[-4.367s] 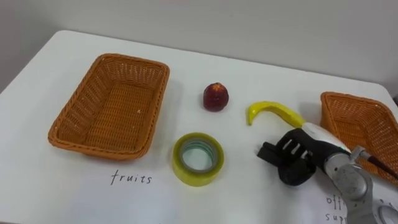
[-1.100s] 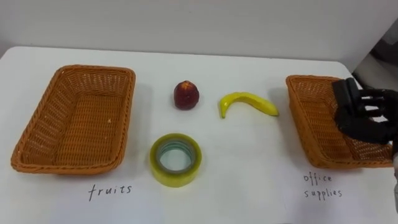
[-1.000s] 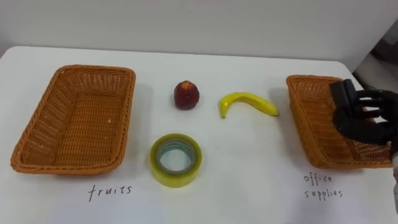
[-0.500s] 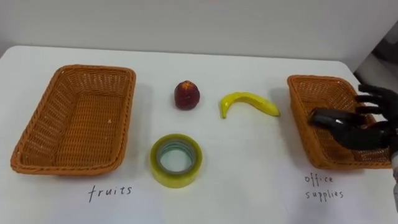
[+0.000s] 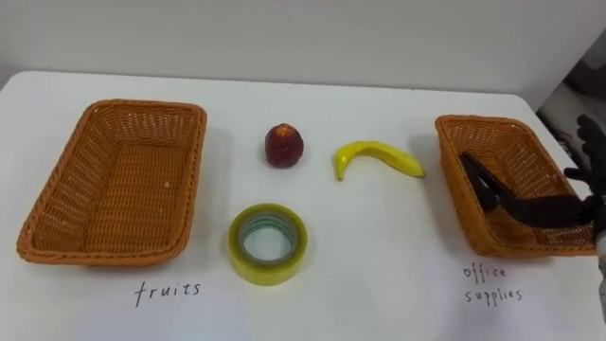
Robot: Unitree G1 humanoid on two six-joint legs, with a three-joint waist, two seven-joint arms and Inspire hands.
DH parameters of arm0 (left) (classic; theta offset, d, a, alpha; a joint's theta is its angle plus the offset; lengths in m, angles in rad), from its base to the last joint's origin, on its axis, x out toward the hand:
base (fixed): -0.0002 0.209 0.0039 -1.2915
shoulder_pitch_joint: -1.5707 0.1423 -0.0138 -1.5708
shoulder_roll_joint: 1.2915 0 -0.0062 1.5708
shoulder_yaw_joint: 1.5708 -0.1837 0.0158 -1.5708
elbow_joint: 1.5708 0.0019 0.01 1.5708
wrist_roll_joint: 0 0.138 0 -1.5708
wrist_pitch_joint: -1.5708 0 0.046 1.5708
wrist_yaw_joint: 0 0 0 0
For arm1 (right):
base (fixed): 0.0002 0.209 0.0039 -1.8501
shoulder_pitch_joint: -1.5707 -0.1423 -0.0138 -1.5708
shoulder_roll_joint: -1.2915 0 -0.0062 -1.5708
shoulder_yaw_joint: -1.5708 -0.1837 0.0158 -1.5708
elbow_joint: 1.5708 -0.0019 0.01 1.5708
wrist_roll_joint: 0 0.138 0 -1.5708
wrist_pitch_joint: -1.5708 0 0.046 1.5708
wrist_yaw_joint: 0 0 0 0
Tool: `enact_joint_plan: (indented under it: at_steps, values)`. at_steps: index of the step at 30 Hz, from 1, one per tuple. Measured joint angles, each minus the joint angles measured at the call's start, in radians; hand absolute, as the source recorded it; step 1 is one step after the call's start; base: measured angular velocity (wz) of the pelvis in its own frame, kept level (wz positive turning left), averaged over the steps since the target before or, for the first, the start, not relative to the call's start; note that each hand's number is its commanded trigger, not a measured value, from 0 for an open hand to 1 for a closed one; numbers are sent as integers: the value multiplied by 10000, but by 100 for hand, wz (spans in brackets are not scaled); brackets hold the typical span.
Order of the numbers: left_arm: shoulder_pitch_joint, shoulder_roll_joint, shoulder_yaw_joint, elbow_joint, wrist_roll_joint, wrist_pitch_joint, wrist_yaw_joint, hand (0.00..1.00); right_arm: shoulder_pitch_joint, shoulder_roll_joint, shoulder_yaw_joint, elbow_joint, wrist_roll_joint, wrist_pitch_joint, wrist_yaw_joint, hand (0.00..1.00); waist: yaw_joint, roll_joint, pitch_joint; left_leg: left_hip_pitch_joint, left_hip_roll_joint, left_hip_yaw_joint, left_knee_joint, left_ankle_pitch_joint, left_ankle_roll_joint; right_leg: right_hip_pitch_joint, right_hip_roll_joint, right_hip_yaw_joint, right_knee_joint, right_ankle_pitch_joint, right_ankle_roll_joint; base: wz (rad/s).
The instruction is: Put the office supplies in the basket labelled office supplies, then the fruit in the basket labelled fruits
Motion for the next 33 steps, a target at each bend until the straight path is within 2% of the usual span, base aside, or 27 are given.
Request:
enact_joint_plan:
  at_steps: [10, 13, 17, 22, 26, 33]
  values:
    - [3, 1, -2, -23, 2, 8, -1, 0, 0, 0, 1, -155, 0, 0, 14, 0, 2, 12, -10, 6, 1, 1, 0, 0, 0, -7, -2, -2, 5, 0, 0, 0]
    - [0, 1, 0, -5, 9, 6, -1, 0, -1, 0, 6, -767, 44, 8, 43, 0, 54, 49, -28, 32, 1, 35, -35, 0, 0, 0, 2, 24, 7, 0, 0, -3]
    - [-49, -3, -12, 0, -3, -14, 12, 0, -19, 0, 37, -1466, 597, -5, 68, 0, 261, 107, 5, 132, 1, 156, -159, 3, 0, 3, 15, 159, 20, 0, 1, -8]
    - [-45, -28, -12, 179, -4, -98, 29, 0, -154, 1, 121, -1825, 1094, -22, 100, 0, 372, 44, -11, 115, -2, 181, -182, 2, 1, -16, 16, 167, 6, 0, 1, 0]
    - [-39, -180, 3, 201, 5, -126, 1, 0, -195, 1, 150, -2879, 2074, -25, 208, 0, 547, 117, -3, 86, 9, 178, -181, 2, 0, -47, 24, 149, -21, 0, 1, 1]
    - [-87, -183, -46, 207, 0, -198, -59, 0, -976, 33, 1066, -3179, 2668, -206, 425, 0, 633, 170, -5, 15, -12, -75, -65, 5, 0, 18, -18, -112, -28, 0, 2, 9]
